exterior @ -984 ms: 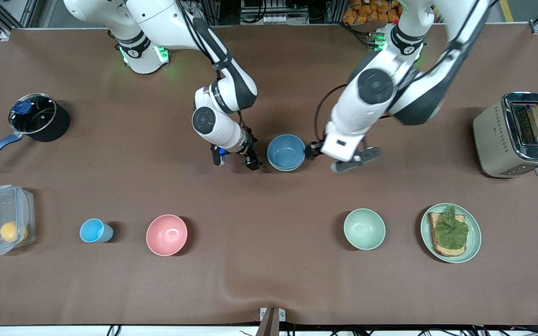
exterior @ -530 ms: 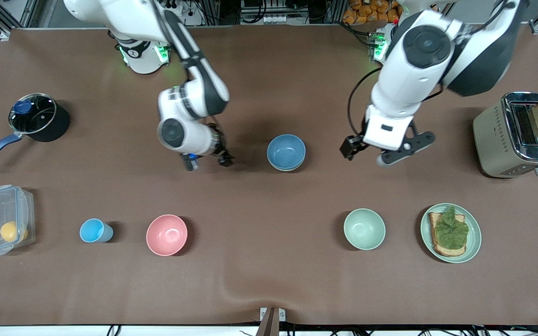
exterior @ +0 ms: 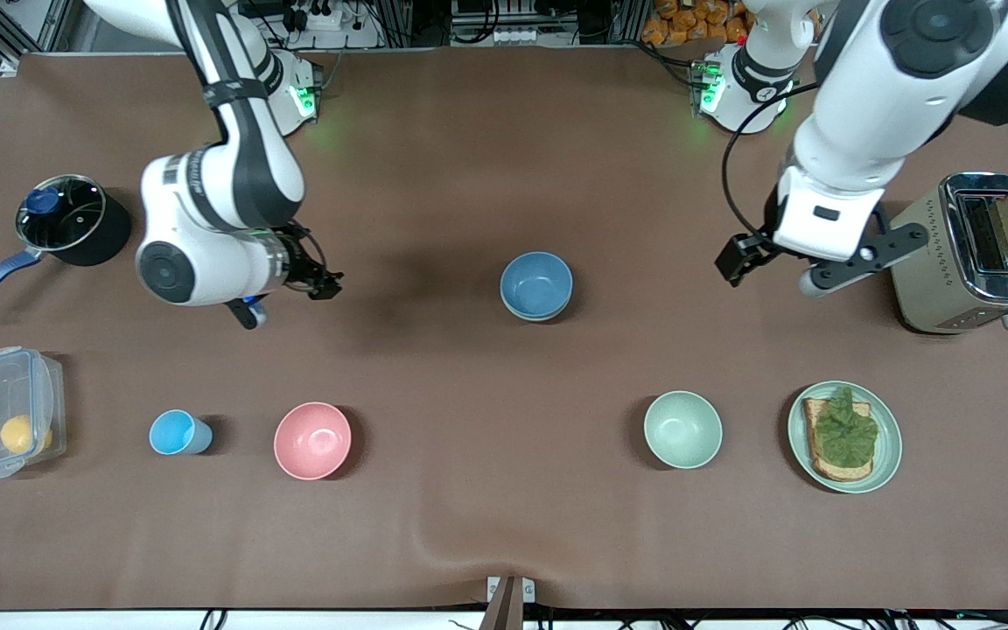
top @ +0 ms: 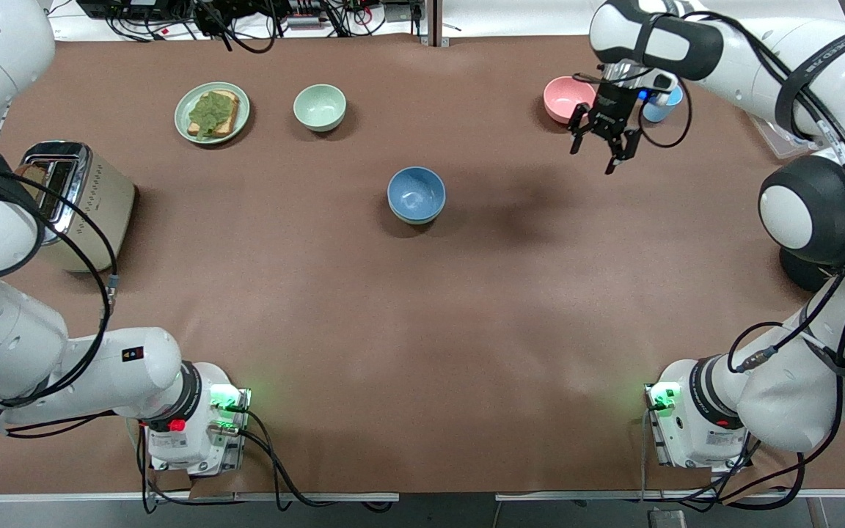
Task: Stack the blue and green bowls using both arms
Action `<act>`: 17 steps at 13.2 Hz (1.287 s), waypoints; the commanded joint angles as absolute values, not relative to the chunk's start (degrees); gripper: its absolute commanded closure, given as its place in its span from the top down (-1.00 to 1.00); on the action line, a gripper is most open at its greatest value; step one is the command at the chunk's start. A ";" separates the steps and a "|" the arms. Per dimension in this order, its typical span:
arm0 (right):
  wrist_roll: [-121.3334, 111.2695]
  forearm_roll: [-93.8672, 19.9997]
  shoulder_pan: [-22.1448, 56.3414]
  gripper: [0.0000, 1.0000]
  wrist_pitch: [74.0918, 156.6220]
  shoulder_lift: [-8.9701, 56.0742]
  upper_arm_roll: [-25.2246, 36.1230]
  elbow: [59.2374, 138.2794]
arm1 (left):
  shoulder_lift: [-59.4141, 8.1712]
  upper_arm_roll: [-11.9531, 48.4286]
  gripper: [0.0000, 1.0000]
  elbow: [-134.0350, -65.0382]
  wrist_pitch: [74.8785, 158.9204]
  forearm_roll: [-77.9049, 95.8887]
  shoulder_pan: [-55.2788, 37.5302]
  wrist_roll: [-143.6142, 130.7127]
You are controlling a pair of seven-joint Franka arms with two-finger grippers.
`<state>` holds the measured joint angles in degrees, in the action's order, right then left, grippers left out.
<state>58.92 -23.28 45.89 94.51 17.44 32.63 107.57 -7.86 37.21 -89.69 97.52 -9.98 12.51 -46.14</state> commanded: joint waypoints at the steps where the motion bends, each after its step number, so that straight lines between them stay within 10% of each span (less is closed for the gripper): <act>1: 58.54 -20.40 46.06 1.00 91.41 17.23 32.96 104.77 | -5.90 33.52 1.00 -88.51 95.10 -8.01 11.88 -39.31; 5: 52.06 -19.86 45.62 1.00 88.34 17.14 37.07 102.31 | -3.70 17.96 1.00 -88.51 94.75 -2.39 4.40 -25.62; 11: 33.53 -18.82 36.94 1.00 81.22 17.31 40.87 96.34 | -2.46 13.54 1.00 -88.59 92.73 -1.67 3.95 -17.23; 17: 25.58 -10.66 17.27 1.00 80.68 12.85 22.90 88.69 | -1.32 12.83 1.00 -88.77 90.27 -1.23 4.22 -14.07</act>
<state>25.71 -14.77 23.22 81.71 16.39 30.91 90.71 -2.78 13.60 -88.51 92.00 -2.76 4.47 -15.80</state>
